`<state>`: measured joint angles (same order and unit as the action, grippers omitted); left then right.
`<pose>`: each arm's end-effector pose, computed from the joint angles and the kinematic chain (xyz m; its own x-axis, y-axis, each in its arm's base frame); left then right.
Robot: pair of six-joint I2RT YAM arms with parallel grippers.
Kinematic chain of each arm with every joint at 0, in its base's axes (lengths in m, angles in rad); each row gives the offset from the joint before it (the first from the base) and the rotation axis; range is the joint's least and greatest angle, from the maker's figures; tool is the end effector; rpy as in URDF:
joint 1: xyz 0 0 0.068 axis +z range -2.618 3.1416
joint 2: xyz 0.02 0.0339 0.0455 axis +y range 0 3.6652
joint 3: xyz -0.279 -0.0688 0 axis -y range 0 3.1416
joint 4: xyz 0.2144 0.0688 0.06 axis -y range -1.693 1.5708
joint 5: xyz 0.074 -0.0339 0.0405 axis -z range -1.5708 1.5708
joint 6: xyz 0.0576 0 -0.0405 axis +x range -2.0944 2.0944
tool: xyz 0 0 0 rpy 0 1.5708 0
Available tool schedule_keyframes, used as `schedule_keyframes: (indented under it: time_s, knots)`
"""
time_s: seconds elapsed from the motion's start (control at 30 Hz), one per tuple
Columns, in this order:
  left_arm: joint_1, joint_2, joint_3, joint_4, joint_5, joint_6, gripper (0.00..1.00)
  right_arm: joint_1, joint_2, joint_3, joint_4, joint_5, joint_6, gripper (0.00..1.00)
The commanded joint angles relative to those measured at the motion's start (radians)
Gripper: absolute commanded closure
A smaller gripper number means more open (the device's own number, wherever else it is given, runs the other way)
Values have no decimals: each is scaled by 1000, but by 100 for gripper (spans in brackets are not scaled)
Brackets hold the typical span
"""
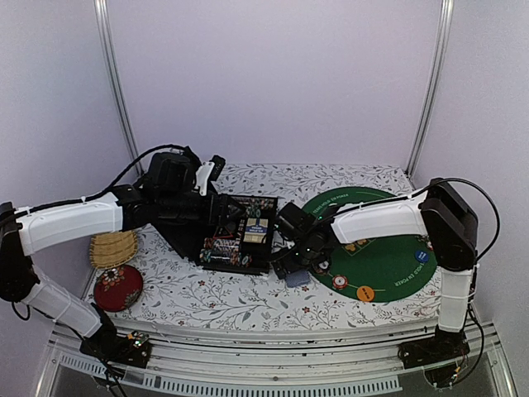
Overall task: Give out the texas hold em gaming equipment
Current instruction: Pick up the face-down deck piles from the center of the board.
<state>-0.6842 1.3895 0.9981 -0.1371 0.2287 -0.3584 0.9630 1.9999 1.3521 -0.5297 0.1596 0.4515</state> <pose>0.2266 -0.2017 0.2960 -0.6351 0.0771 -0.7686 0.5815 0.7027 -0.4100 0.2322 0.3177 0.1648 -0.8131 -0.4144 -0.4089 -0.4678 0.8831 0.0351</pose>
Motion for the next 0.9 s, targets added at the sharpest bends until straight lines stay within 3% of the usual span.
schedule_keyframes:
  time_s: [0.0, 0.13, 0.3, 0.57, 0.87]
  knots:
    - [17, -18, -15, 17, 7, 18, 26, 5, 50, 23, 1, 20, -11, 1]
    - [21, -20, -17, 18, 9, 17, 26, 4, 66, 27, 4, 20, -16, 11]
    - [24, -23, -18, 19, 9, 18, 26, 5, 95, 27, -12, 49, -23, 15]
    - [29, -32, -21, 19, 8, 19, 26, 5, 132, 34, -9, 1, -37, 43]
    - [41, -37, -24, 17, 9, 22, 26, 41, 65, -37, -5, -106, -88, 56]
